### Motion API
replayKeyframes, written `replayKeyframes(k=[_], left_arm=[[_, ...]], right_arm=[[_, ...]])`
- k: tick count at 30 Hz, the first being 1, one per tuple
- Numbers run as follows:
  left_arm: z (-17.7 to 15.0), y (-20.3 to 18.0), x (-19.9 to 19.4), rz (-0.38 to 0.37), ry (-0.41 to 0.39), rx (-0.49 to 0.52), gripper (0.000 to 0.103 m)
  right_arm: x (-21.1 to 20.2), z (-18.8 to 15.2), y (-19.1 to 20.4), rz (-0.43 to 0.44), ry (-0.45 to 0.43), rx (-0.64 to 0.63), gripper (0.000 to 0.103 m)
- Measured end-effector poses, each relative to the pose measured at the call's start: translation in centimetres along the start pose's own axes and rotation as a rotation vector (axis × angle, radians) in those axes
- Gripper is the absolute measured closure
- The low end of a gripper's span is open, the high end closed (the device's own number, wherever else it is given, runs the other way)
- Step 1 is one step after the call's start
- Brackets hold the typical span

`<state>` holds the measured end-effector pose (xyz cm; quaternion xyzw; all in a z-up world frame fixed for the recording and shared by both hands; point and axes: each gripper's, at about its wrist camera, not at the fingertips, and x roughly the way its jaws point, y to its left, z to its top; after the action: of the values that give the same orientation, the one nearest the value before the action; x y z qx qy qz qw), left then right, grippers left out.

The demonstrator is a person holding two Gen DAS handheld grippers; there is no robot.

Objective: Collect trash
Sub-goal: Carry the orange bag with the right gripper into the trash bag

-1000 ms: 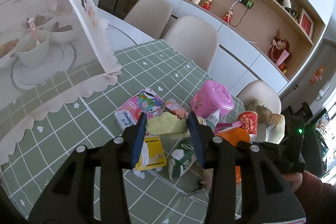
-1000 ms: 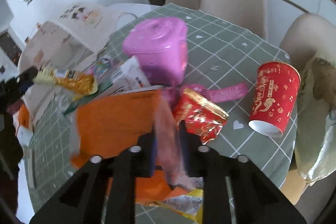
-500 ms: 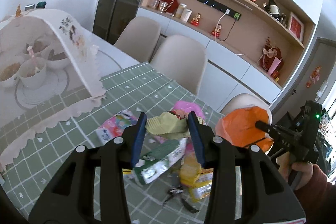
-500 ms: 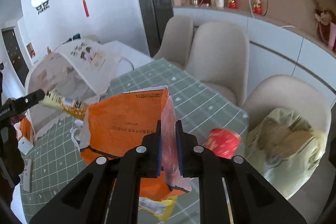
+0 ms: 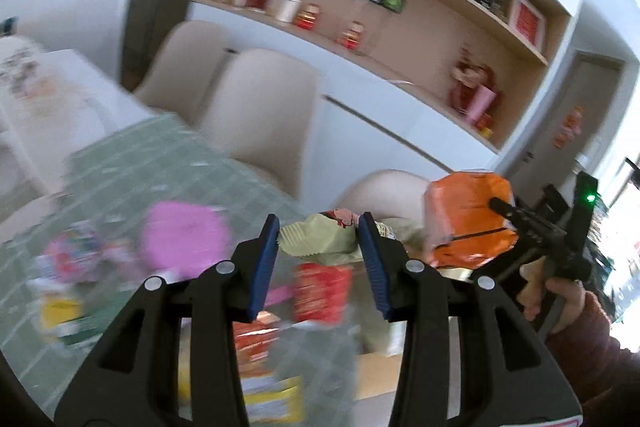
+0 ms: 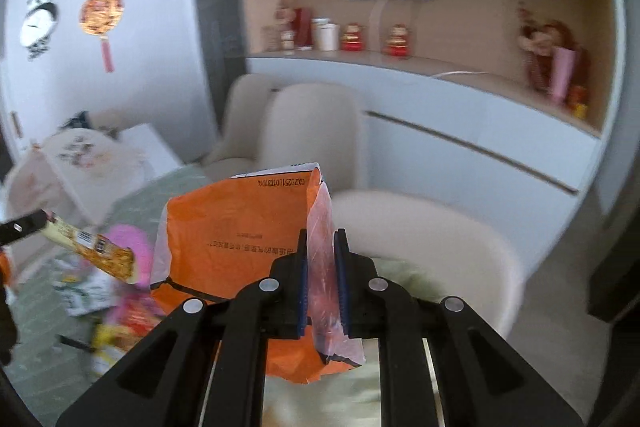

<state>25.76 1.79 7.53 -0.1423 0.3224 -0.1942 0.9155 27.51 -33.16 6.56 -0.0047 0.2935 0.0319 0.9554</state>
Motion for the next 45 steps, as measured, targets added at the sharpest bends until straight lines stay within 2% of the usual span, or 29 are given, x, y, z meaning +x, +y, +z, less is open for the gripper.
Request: replayKeyframes(k=[4, 9, 11, 14, 18, 19, 22, 26, 31, 34, 36, 39, 42, 45], left_arm=[[0.4, -5.6, 7.2, -0.083, 0.074, 0.045, 0.064], [-0.8, -10.6, 15.3, -0.155, 0.188, 0.060, 0.064], [-2.0, -12.3, 18.5, -0.142, 0.235, 0.088, 0.064], [-3.8, -13.5, 21.3, -0.118, 0.273, 0.121, 0.063], [-4.8, -13.6, 23.5, -0.099, 0.297, 0.125, 0.061], [-4.8, -13.3, 23.7, -0.101, 0.299, 0.113, 0.059], [-3.8, -12.0, 23.0, -0.098, 0.280, 0.048, 0.040], [-2.6, -10.9, 20.7, -0.084, 0.237, 0.009, 0.033], [-1.9, -9.4, 17.3, -0.056, 0.175, -0.020, 0.033], [-2.2, -9.3, 15.7, 0.004, 0.160, 0.024, 0.033], [-2.9, -9.1, 14.8, 0.037, 0.159, 0.061, 0.033], [-3.8, -8.5, 13.6, 0.038, 0.168, 0.063, 0.033], [-4.6, -7.8, 12.5, 0.042, 0.179, 0.067, 0.033], [-5.3, -7.0, 11.2, 0.061, 0.183, 0.078, 0.033]], right_arm=[[-0.2, -0.3, -6.3, -0.088, -0.017, 0.045, 0.090], [-0.5, -0.4, -12.1, -0.136, -0.044, 0.089, 0.090], [-0.5, -0.3, -13.2, -0.139, -0.054, 0.095, 0.090], [-0.1, -0.4, -14.7, -0.099, -0.068, 0.101, 0.090], [1.7, -1.0, -13.6, -0.068, -0.045, 0.071, 0.090], [2.1, -1.1, -12.9, -0.057, -0.037, 0.069, 0.090], [4.0, -1.8, -11.7, -0.016, -0.007, 0.054, 0.090], [7.1, -3.4, -9.3, 0.029, 0.057, 0.023, 0.090], [11.0, -6.3, -6.4, 0.041, 0.148, -0.030, 0.090], [12.9, -8.3, -4.8, 0.043, 0.211, -0.059, 0.090], [13.9, -9.4, -3.8, 0.021, 0.247, -0.098, 0.090], [15.4, -10.7, -3.0, -0.040, 0.311, -0.153, 0.090], [16.0, -11.3, -3.1, -0.063, 0.344, -0.135, 0.090], [15.5, -10.9, -3.2, -0.029, 0.331, -0.089, 0.090]])
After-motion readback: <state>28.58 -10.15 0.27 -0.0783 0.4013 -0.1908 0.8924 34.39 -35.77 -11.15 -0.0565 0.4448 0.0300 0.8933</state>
